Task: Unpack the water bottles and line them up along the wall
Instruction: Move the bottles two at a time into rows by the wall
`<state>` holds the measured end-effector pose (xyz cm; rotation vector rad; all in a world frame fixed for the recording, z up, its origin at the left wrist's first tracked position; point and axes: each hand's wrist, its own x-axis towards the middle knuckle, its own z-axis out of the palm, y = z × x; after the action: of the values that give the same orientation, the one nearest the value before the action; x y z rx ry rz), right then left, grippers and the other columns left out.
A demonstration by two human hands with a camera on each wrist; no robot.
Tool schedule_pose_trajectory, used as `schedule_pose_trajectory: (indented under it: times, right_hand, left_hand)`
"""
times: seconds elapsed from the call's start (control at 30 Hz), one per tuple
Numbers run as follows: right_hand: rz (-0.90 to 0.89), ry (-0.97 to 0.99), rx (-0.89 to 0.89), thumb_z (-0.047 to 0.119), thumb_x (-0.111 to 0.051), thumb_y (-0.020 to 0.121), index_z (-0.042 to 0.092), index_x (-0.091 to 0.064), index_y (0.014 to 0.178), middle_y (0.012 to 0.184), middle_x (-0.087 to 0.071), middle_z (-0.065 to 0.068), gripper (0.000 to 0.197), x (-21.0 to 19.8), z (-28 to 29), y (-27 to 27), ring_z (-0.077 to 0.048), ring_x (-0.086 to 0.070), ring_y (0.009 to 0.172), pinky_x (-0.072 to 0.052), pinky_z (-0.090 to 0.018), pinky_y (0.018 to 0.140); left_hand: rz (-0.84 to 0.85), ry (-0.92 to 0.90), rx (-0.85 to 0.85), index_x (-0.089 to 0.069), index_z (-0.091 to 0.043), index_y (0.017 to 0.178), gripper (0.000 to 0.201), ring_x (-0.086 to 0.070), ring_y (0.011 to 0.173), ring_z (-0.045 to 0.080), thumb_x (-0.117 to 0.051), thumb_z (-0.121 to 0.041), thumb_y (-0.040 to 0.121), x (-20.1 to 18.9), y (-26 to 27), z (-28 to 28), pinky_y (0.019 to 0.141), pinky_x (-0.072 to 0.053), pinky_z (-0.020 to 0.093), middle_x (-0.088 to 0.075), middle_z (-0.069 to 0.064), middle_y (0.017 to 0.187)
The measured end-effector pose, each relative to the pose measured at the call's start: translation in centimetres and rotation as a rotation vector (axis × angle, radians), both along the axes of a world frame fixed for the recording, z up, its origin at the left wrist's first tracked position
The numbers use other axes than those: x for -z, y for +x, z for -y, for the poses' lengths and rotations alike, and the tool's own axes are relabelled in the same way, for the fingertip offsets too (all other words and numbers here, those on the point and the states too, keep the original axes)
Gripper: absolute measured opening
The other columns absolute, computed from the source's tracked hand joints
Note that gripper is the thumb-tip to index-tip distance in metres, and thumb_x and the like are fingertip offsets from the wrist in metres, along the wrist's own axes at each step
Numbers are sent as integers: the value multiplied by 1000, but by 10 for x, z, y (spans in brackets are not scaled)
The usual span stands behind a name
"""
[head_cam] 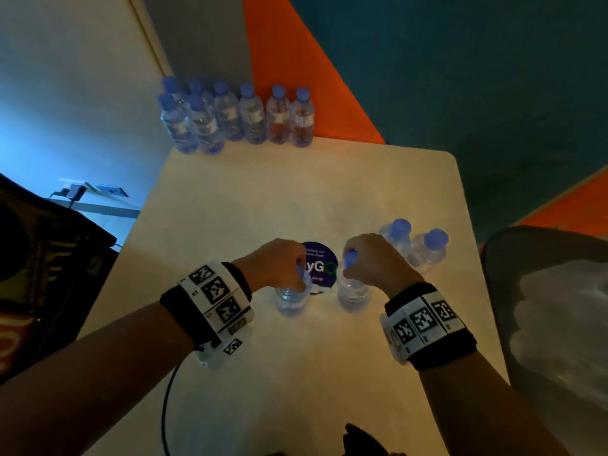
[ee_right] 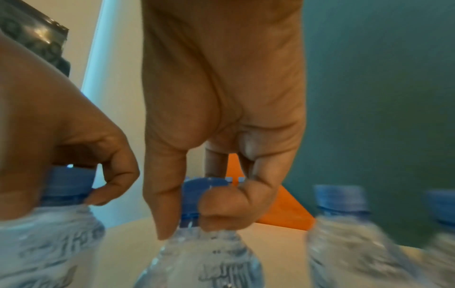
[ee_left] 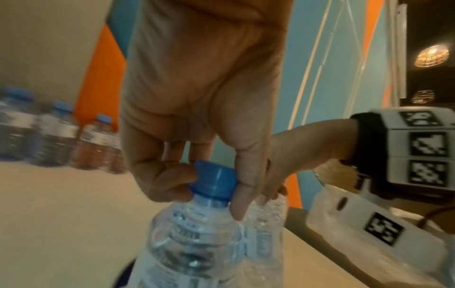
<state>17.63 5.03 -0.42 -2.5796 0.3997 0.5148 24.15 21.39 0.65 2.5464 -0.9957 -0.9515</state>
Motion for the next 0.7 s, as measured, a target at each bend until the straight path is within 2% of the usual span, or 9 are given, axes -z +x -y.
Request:
schedule_pose_trajectory:
  times: [0.1,0.17,0.27,0.33,0.43,0.53,0.6,0.63,0.7]
  right_hand:
    - [-22,66,-46,5,-63,81,-4,-67,97,101,-68,-23,19,-2,-17,40,-27,-55,78,-39,-30,70]
    - [-13,84,-58,7,-62,84,-6,-66,99,102,-67,-23,21,-4,-29,69,-30,-58,82,-42,-33,70]
    - [40,84,-52,8,-65,80,-5,-67,98,99,-67,-21,23,-2,-44,118,-34,-62,96,-39,-29,68]
    - [98,72,-67,11,-68,77,-4,-67,97,102,-68,-21,25,3,-52,153,-34,-62,97,-36,-28,69]
    - [189,68,-69,12,-68,74,-4,-65,93,98,-66,-24,25,12,-62,202,-37,-58,98,-39,-32,70]
    - [276,110,0,9,-65,73,7,-59,81,85,-59,-19,10,19,-67,239,-31,-54,85,-35,-32,66]
    - [359,152,39,4,-59,71,15,-44,67,70,-44,-7,19,25,-69,258,-23,-44,72,-29,-30,64]
    - [401,174,41,1,-56,72,13,-42,67,70,-42,-7,20,27,-69,266,-22,-43,72,-28,-30,64]
    - [447,178,34,-4,-54,75,6,-52,84,79,-48,-13,13,31,-69,279,-24,-47,77,-31,-32,65]
  left_hand:
    - [47,-18,-115,-62,-2,102,34,-61,99,29,-73,-15,73,-3,47,-21,71,-38,24,-65,16,110]
    - [88,-12,-171,-63,-2,100,31,-61,98,29,-73,-14,72,-5,80,-31,69,-40,26,-66,16,108]
    - [153,-1,-227,-65,-4,100,32,-61,99,30,-74,-15,71,-3,129,-39,78,-49,33,-66,15,109]
    - [190,-5,-257,-66,-3,102,33,-61,102,30,-73,-16,72,1,161,-41,85,-50,35,-66,15,112]
    - [219,-43,-313,-64,-2,103,33,-60,106,32,-71,-15,74,10,203,-40,89,-49,37,-65,17,114]
    - [270,-101,-379,-64,1,104,32,-58,108,33,-70,-15,76,17,236,-36,91,-47,36,-64,19,116]
    - [310,-155,-418,-65,4,101,29,-59,108,33,-68,-13,78,21,257,-31,92,-46,36,-65,22,114]
    - [332,-174,-430,-66,4,101,28,-60,107,34,-67,-12,78,23,265,-29,92,-46,37,-65,22,113]
    - [385,-219,-450,-65,4,100,24,-60,105,34,-64,-8,79,27,280,-26,90,-47,38,-66,22,111]
